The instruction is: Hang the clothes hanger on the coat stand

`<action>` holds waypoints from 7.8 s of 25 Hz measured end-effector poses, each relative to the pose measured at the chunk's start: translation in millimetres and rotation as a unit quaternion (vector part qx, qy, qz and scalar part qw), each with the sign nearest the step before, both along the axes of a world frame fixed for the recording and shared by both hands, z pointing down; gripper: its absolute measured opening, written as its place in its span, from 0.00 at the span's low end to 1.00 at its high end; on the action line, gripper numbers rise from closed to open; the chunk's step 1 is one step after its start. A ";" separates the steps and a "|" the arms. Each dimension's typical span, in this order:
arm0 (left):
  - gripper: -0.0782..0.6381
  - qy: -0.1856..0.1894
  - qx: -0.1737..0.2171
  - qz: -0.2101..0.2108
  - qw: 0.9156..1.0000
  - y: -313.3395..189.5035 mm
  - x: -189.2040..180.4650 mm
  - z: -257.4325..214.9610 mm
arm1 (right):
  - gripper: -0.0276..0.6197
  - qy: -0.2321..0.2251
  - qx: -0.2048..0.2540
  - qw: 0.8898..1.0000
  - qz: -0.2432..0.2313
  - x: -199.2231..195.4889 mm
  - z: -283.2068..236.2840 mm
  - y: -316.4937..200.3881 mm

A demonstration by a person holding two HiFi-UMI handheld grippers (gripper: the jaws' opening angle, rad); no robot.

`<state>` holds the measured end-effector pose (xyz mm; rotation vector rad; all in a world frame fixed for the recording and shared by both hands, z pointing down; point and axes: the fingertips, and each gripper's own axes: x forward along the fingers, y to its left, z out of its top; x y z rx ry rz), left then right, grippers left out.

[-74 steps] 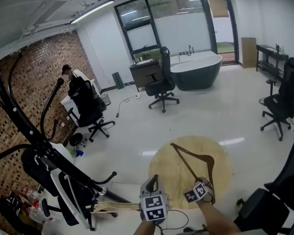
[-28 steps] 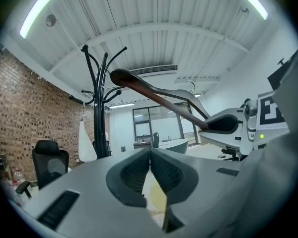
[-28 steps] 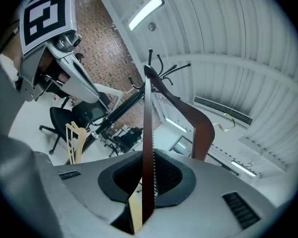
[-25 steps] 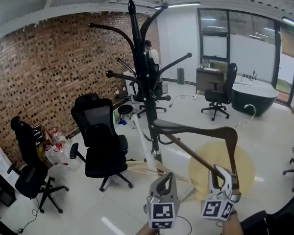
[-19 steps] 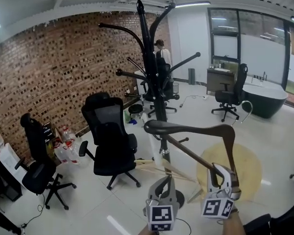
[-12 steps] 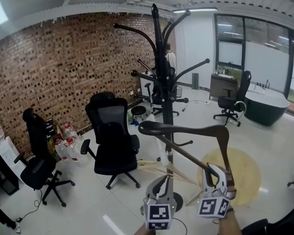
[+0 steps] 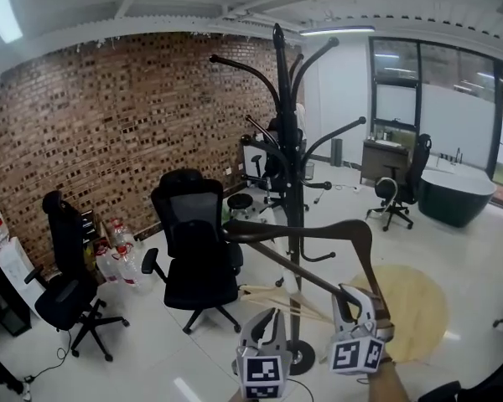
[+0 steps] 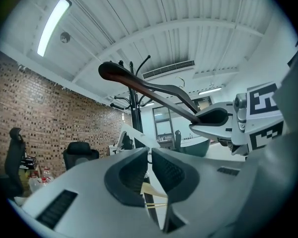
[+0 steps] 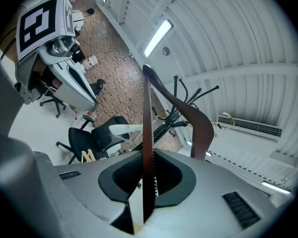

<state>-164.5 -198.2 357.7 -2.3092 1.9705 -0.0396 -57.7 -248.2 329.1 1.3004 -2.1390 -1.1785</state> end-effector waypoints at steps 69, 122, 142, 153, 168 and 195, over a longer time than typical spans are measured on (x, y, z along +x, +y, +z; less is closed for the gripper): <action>0.16 -0.020 -0.054 -0.117 0.991 -86.0 -111.3 52.5 | 0.12 0.029 -0.067 0.993 -0.088 -124.4 74.3 -142.6; 0.13 0.012 -0.047 -0.080 0.996 9.5 -163.8 102.7 | 0.05 -0.303 -0.187 0.935 -0.002 -52.7 66.5 -16.3; 0.13 0.010 -0.052 -0.063 0.997 34.6 -171.2 142.9 | 0.05 -0.385 -0.247 0.884 0.094 -7.2 141.7 41.1; 0.13 -0.020 -0.047 -0.071 0.996 54.0 -67.6 119.1 | 0.05 -0.405 -0.280 0.866 0.084 84.1 167.5 54.7; 0.13 0.011 -0.043 0.007 0.999 81.1 -138.5 125.9 | 0.05 -0.447 -0.254 0.843 0.156 59.9 158.3 100.8; 0.13 0.015 -0.074 0.052 0.996 97.6 -99.4 164.3 | 0.05 -0.450 -0.264 0.824 0.221 101.5 206.5 147.7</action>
